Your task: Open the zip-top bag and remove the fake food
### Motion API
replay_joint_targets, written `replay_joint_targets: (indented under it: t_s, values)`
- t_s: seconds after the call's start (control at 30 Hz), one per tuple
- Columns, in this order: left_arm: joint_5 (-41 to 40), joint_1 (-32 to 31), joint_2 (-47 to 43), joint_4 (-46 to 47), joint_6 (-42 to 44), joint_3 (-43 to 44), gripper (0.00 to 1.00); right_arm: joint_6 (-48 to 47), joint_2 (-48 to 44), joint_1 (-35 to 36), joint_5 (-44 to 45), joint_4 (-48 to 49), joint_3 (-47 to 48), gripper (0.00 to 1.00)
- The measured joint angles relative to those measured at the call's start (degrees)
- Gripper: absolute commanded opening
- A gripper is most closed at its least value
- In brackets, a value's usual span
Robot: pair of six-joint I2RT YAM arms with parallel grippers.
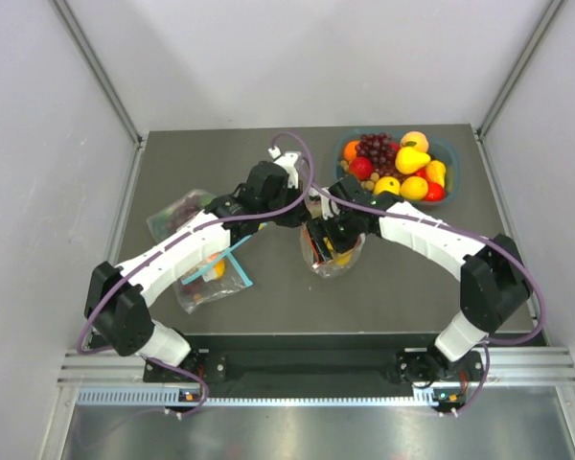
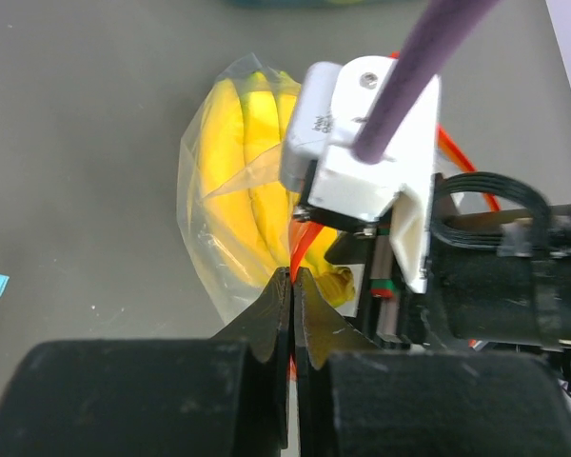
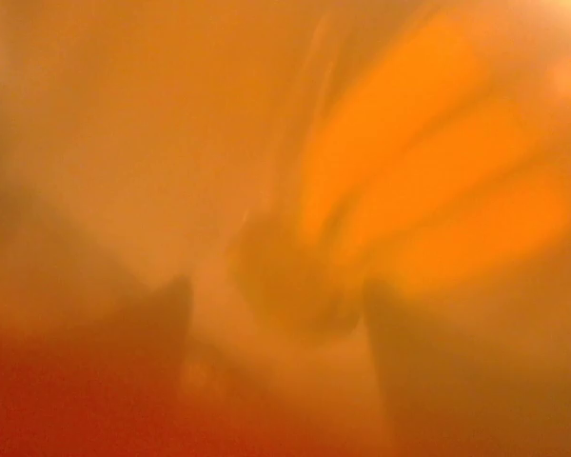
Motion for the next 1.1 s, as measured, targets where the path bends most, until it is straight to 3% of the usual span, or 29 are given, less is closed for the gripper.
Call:
replay_joint_targets:
  t_s: [0.1, 0.57, 1.1]
  values:
    - [0.2, -0.2, 0.0, -0.1, 0.0, 0.0, 0.0, 0.4, 0.0, 0.2, 0.3, 2.3, -1.8, 0.68]
    - [-0.3, -0.2, -0.1, -0.1, 0.5, -0.5, 0.0, 2.4, -4.1, 0.6, 3.8, 14.7, -6.8, 0.08]
    - [-2.0, 0.8, -0.8, -0.4, 0.2, -1.7, 0.0, 7.7, -19.4, -1.6, 4.2, 16.1, -6.8, 0.01]
